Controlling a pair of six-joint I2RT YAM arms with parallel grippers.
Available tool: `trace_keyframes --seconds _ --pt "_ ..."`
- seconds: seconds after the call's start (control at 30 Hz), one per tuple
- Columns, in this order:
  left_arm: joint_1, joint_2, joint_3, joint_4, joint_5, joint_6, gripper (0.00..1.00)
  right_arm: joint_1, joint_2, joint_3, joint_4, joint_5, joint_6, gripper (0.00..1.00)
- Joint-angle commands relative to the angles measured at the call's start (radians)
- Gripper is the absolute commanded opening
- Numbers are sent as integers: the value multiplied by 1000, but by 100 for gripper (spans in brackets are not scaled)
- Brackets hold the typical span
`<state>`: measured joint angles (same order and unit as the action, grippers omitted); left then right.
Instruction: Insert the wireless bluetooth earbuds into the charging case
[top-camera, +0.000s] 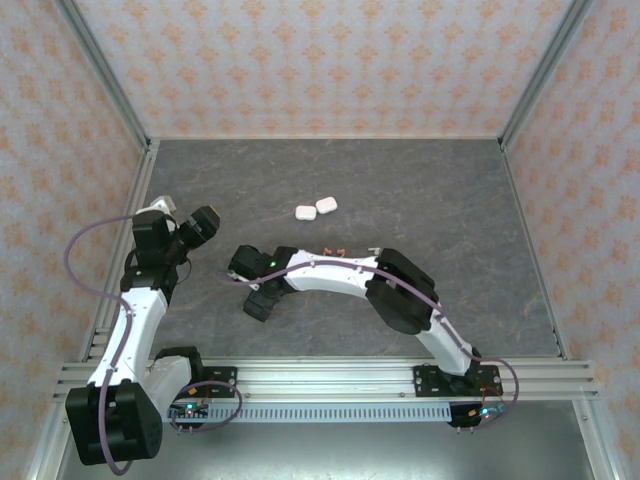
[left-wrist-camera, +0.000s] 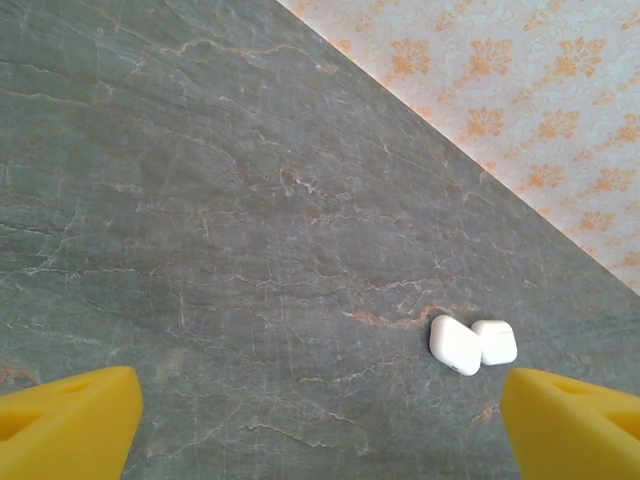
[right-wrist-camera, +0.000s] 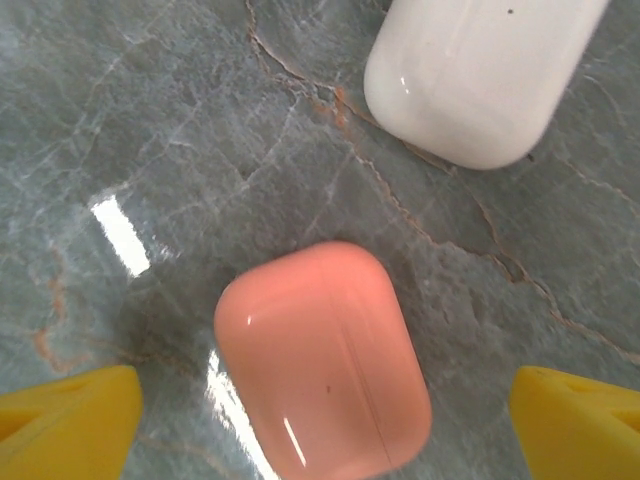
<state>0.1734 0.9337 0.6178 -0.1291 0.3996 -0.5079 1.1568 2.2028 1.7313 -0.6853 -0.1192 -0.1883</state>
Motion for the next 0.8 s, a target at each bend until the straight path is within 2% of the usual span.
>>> trace_keyframes --seconds 0.0,0.13,0.33,0.47,0.77 --pt "12 -23 -2 -27 7 5 92 -11 31 38 -42 -12 -12 93" --pt "14 -24 1 -27 17 9 93 -17 50 47 -52 -38 -8 89" --pt "13 -31 -1 -24 18 13 93 -17 56 26 -74 -64 -11 76" --pt "14 -26 -1 -22 20 12 93 -17 36 -15 -77 -63 -13 71" --pt "14 -21 -6 -10 26 6 92 -19 4 -76 -67 -37 -11 49"
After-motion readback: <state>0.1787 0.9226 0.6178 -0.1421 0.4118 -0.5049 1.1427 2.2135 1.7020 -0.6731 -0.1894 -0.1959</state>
